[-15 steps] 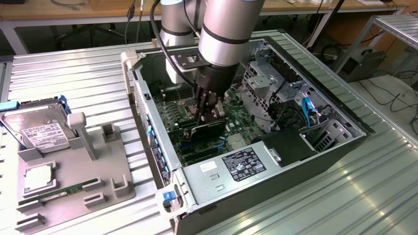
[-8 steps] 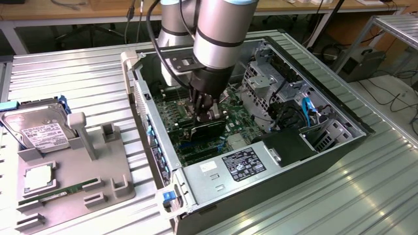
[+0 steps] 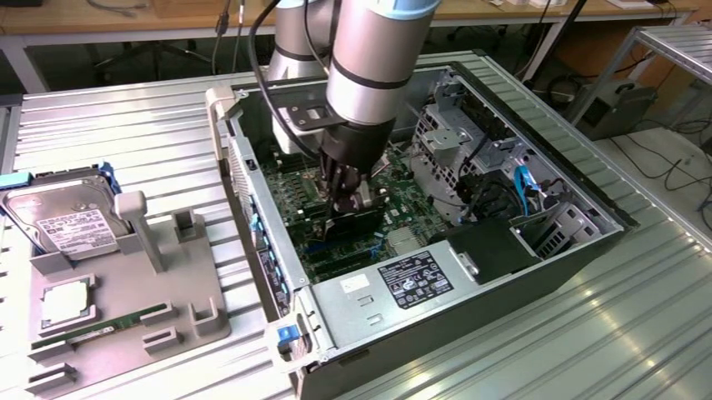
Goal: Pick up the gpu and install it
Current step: 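Press down on the gpu until it lock into place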
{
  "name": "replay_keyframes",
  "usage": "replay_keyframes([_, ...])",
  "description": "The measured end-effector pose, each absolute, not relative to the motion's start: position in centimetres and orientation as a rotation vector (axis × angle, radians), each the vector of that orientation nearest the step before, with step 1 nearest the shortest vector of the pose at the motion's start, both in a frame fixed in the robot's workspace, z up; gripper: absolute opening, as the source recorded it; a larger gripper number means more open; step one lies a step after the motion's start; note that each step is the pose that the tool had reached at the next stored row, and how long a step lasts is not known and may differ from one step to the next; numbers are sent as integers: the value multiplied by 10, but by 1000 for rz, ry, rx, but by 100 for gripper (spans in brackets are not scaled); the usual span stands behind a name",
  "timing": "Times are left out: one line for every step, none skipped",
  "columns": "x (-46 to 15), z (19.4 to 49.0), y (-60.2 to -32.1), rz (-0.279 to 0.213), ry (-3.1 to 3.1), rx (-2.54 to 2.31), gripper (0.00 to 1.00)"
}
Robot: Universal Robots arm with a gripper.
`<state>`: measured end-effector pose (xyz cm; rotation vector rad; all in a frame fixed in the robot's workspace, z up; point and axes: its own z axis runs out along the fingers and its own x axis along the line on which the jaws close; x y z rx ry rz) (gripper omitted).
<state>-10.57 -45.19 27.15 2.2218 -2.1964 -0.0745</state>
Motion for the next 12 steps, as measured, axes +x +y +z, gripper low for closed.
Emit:
replay_keyframes([-106, 270, -452, -74, -2196, 2222, 11])
replay_keyframes([-106, 269, -452, -74, -2196, 2221, 11])
replay_keyframes([-106, 269, -452, -74, -2196, 2222, 11])
replay_keyframes([-106, 268, -452, -74, -2196, 2222, 11])
replay_keyframes([-106, 268, -452, -74, -2196, 2222, 11])
replay_keyframes([-106, 268, -452, -74, -2196, 2222, 11])
replay_keyframes([-106, 268, -452, -74, -2196, 2222, 11])
replay_keyframes([-106, 268, -452, -74, -2196, 2222, 11])
replay_keyframes([-106, 269, -452, -74, -2196, 2222, 11])
replay_keyframes([-106, 270, -452, -74, -2197, 2223, 11])
replay_keyframes([-106, 275, -452, -75, -2198, 2224, 11])
replay_keyframes([-106, 281, -452, -74, -2197, 2223, 11])
